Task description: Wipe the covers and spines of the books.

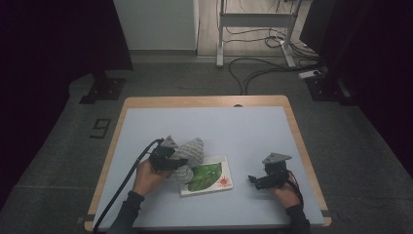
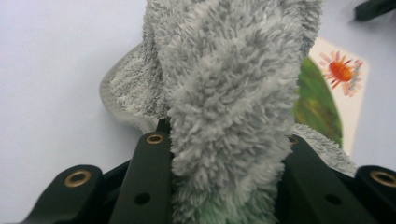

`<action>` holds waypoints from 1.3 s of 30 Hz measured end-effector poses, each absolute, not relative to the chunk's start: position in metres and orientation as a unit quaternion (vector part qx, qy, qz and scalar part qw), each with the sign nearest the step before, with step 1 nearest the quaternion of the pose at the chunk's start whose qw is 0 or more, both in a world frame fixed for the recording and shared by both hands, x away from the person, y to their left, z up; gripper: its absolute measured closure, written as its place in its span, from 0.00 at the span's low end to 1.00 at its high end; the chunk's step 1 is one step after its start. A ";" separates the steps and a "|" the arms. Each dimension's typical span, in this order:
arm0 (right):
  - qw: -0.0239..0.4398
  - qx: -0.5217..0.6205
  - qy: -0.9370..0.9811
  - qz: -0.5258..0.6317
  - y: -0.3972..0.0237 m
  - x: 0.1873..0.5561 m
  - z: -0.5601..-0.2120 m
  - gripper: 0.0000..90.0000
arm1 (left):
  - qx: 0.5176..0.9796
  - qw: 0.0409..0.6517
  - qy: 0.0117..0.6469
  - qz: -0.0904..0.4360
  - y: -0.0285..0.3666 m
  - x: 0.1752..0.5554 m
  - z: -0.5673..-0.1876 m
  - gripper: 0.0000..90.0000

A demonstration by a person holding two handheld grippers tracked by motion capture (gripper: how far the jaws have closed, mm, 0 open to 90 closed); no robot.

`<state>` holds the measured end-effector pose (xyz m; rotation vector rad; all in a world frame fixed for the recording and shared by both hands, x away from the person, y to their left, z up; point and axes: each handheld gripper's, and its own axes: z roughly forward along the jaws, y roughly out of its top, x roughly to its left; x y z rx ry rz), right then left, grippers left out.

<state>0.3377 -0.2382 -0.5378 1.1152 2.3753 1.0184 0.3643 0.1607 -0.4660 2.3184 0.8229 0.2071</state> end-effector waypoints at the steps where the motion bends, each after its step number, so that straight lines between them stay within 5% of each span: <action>1: 0.163 0.391 0.833 0.357 -0.238 0.338 -0.538 0.00 | 0.887 0.327 0.316 0.078 0.159 0.365 -0.469 0.78; 39: 0.162 0.391 0.833 0.357 -0.238 0.338 -0.538 0.00 | 0.896 0.316 0.304 0.069 0.109 0.374 -0.492 0.77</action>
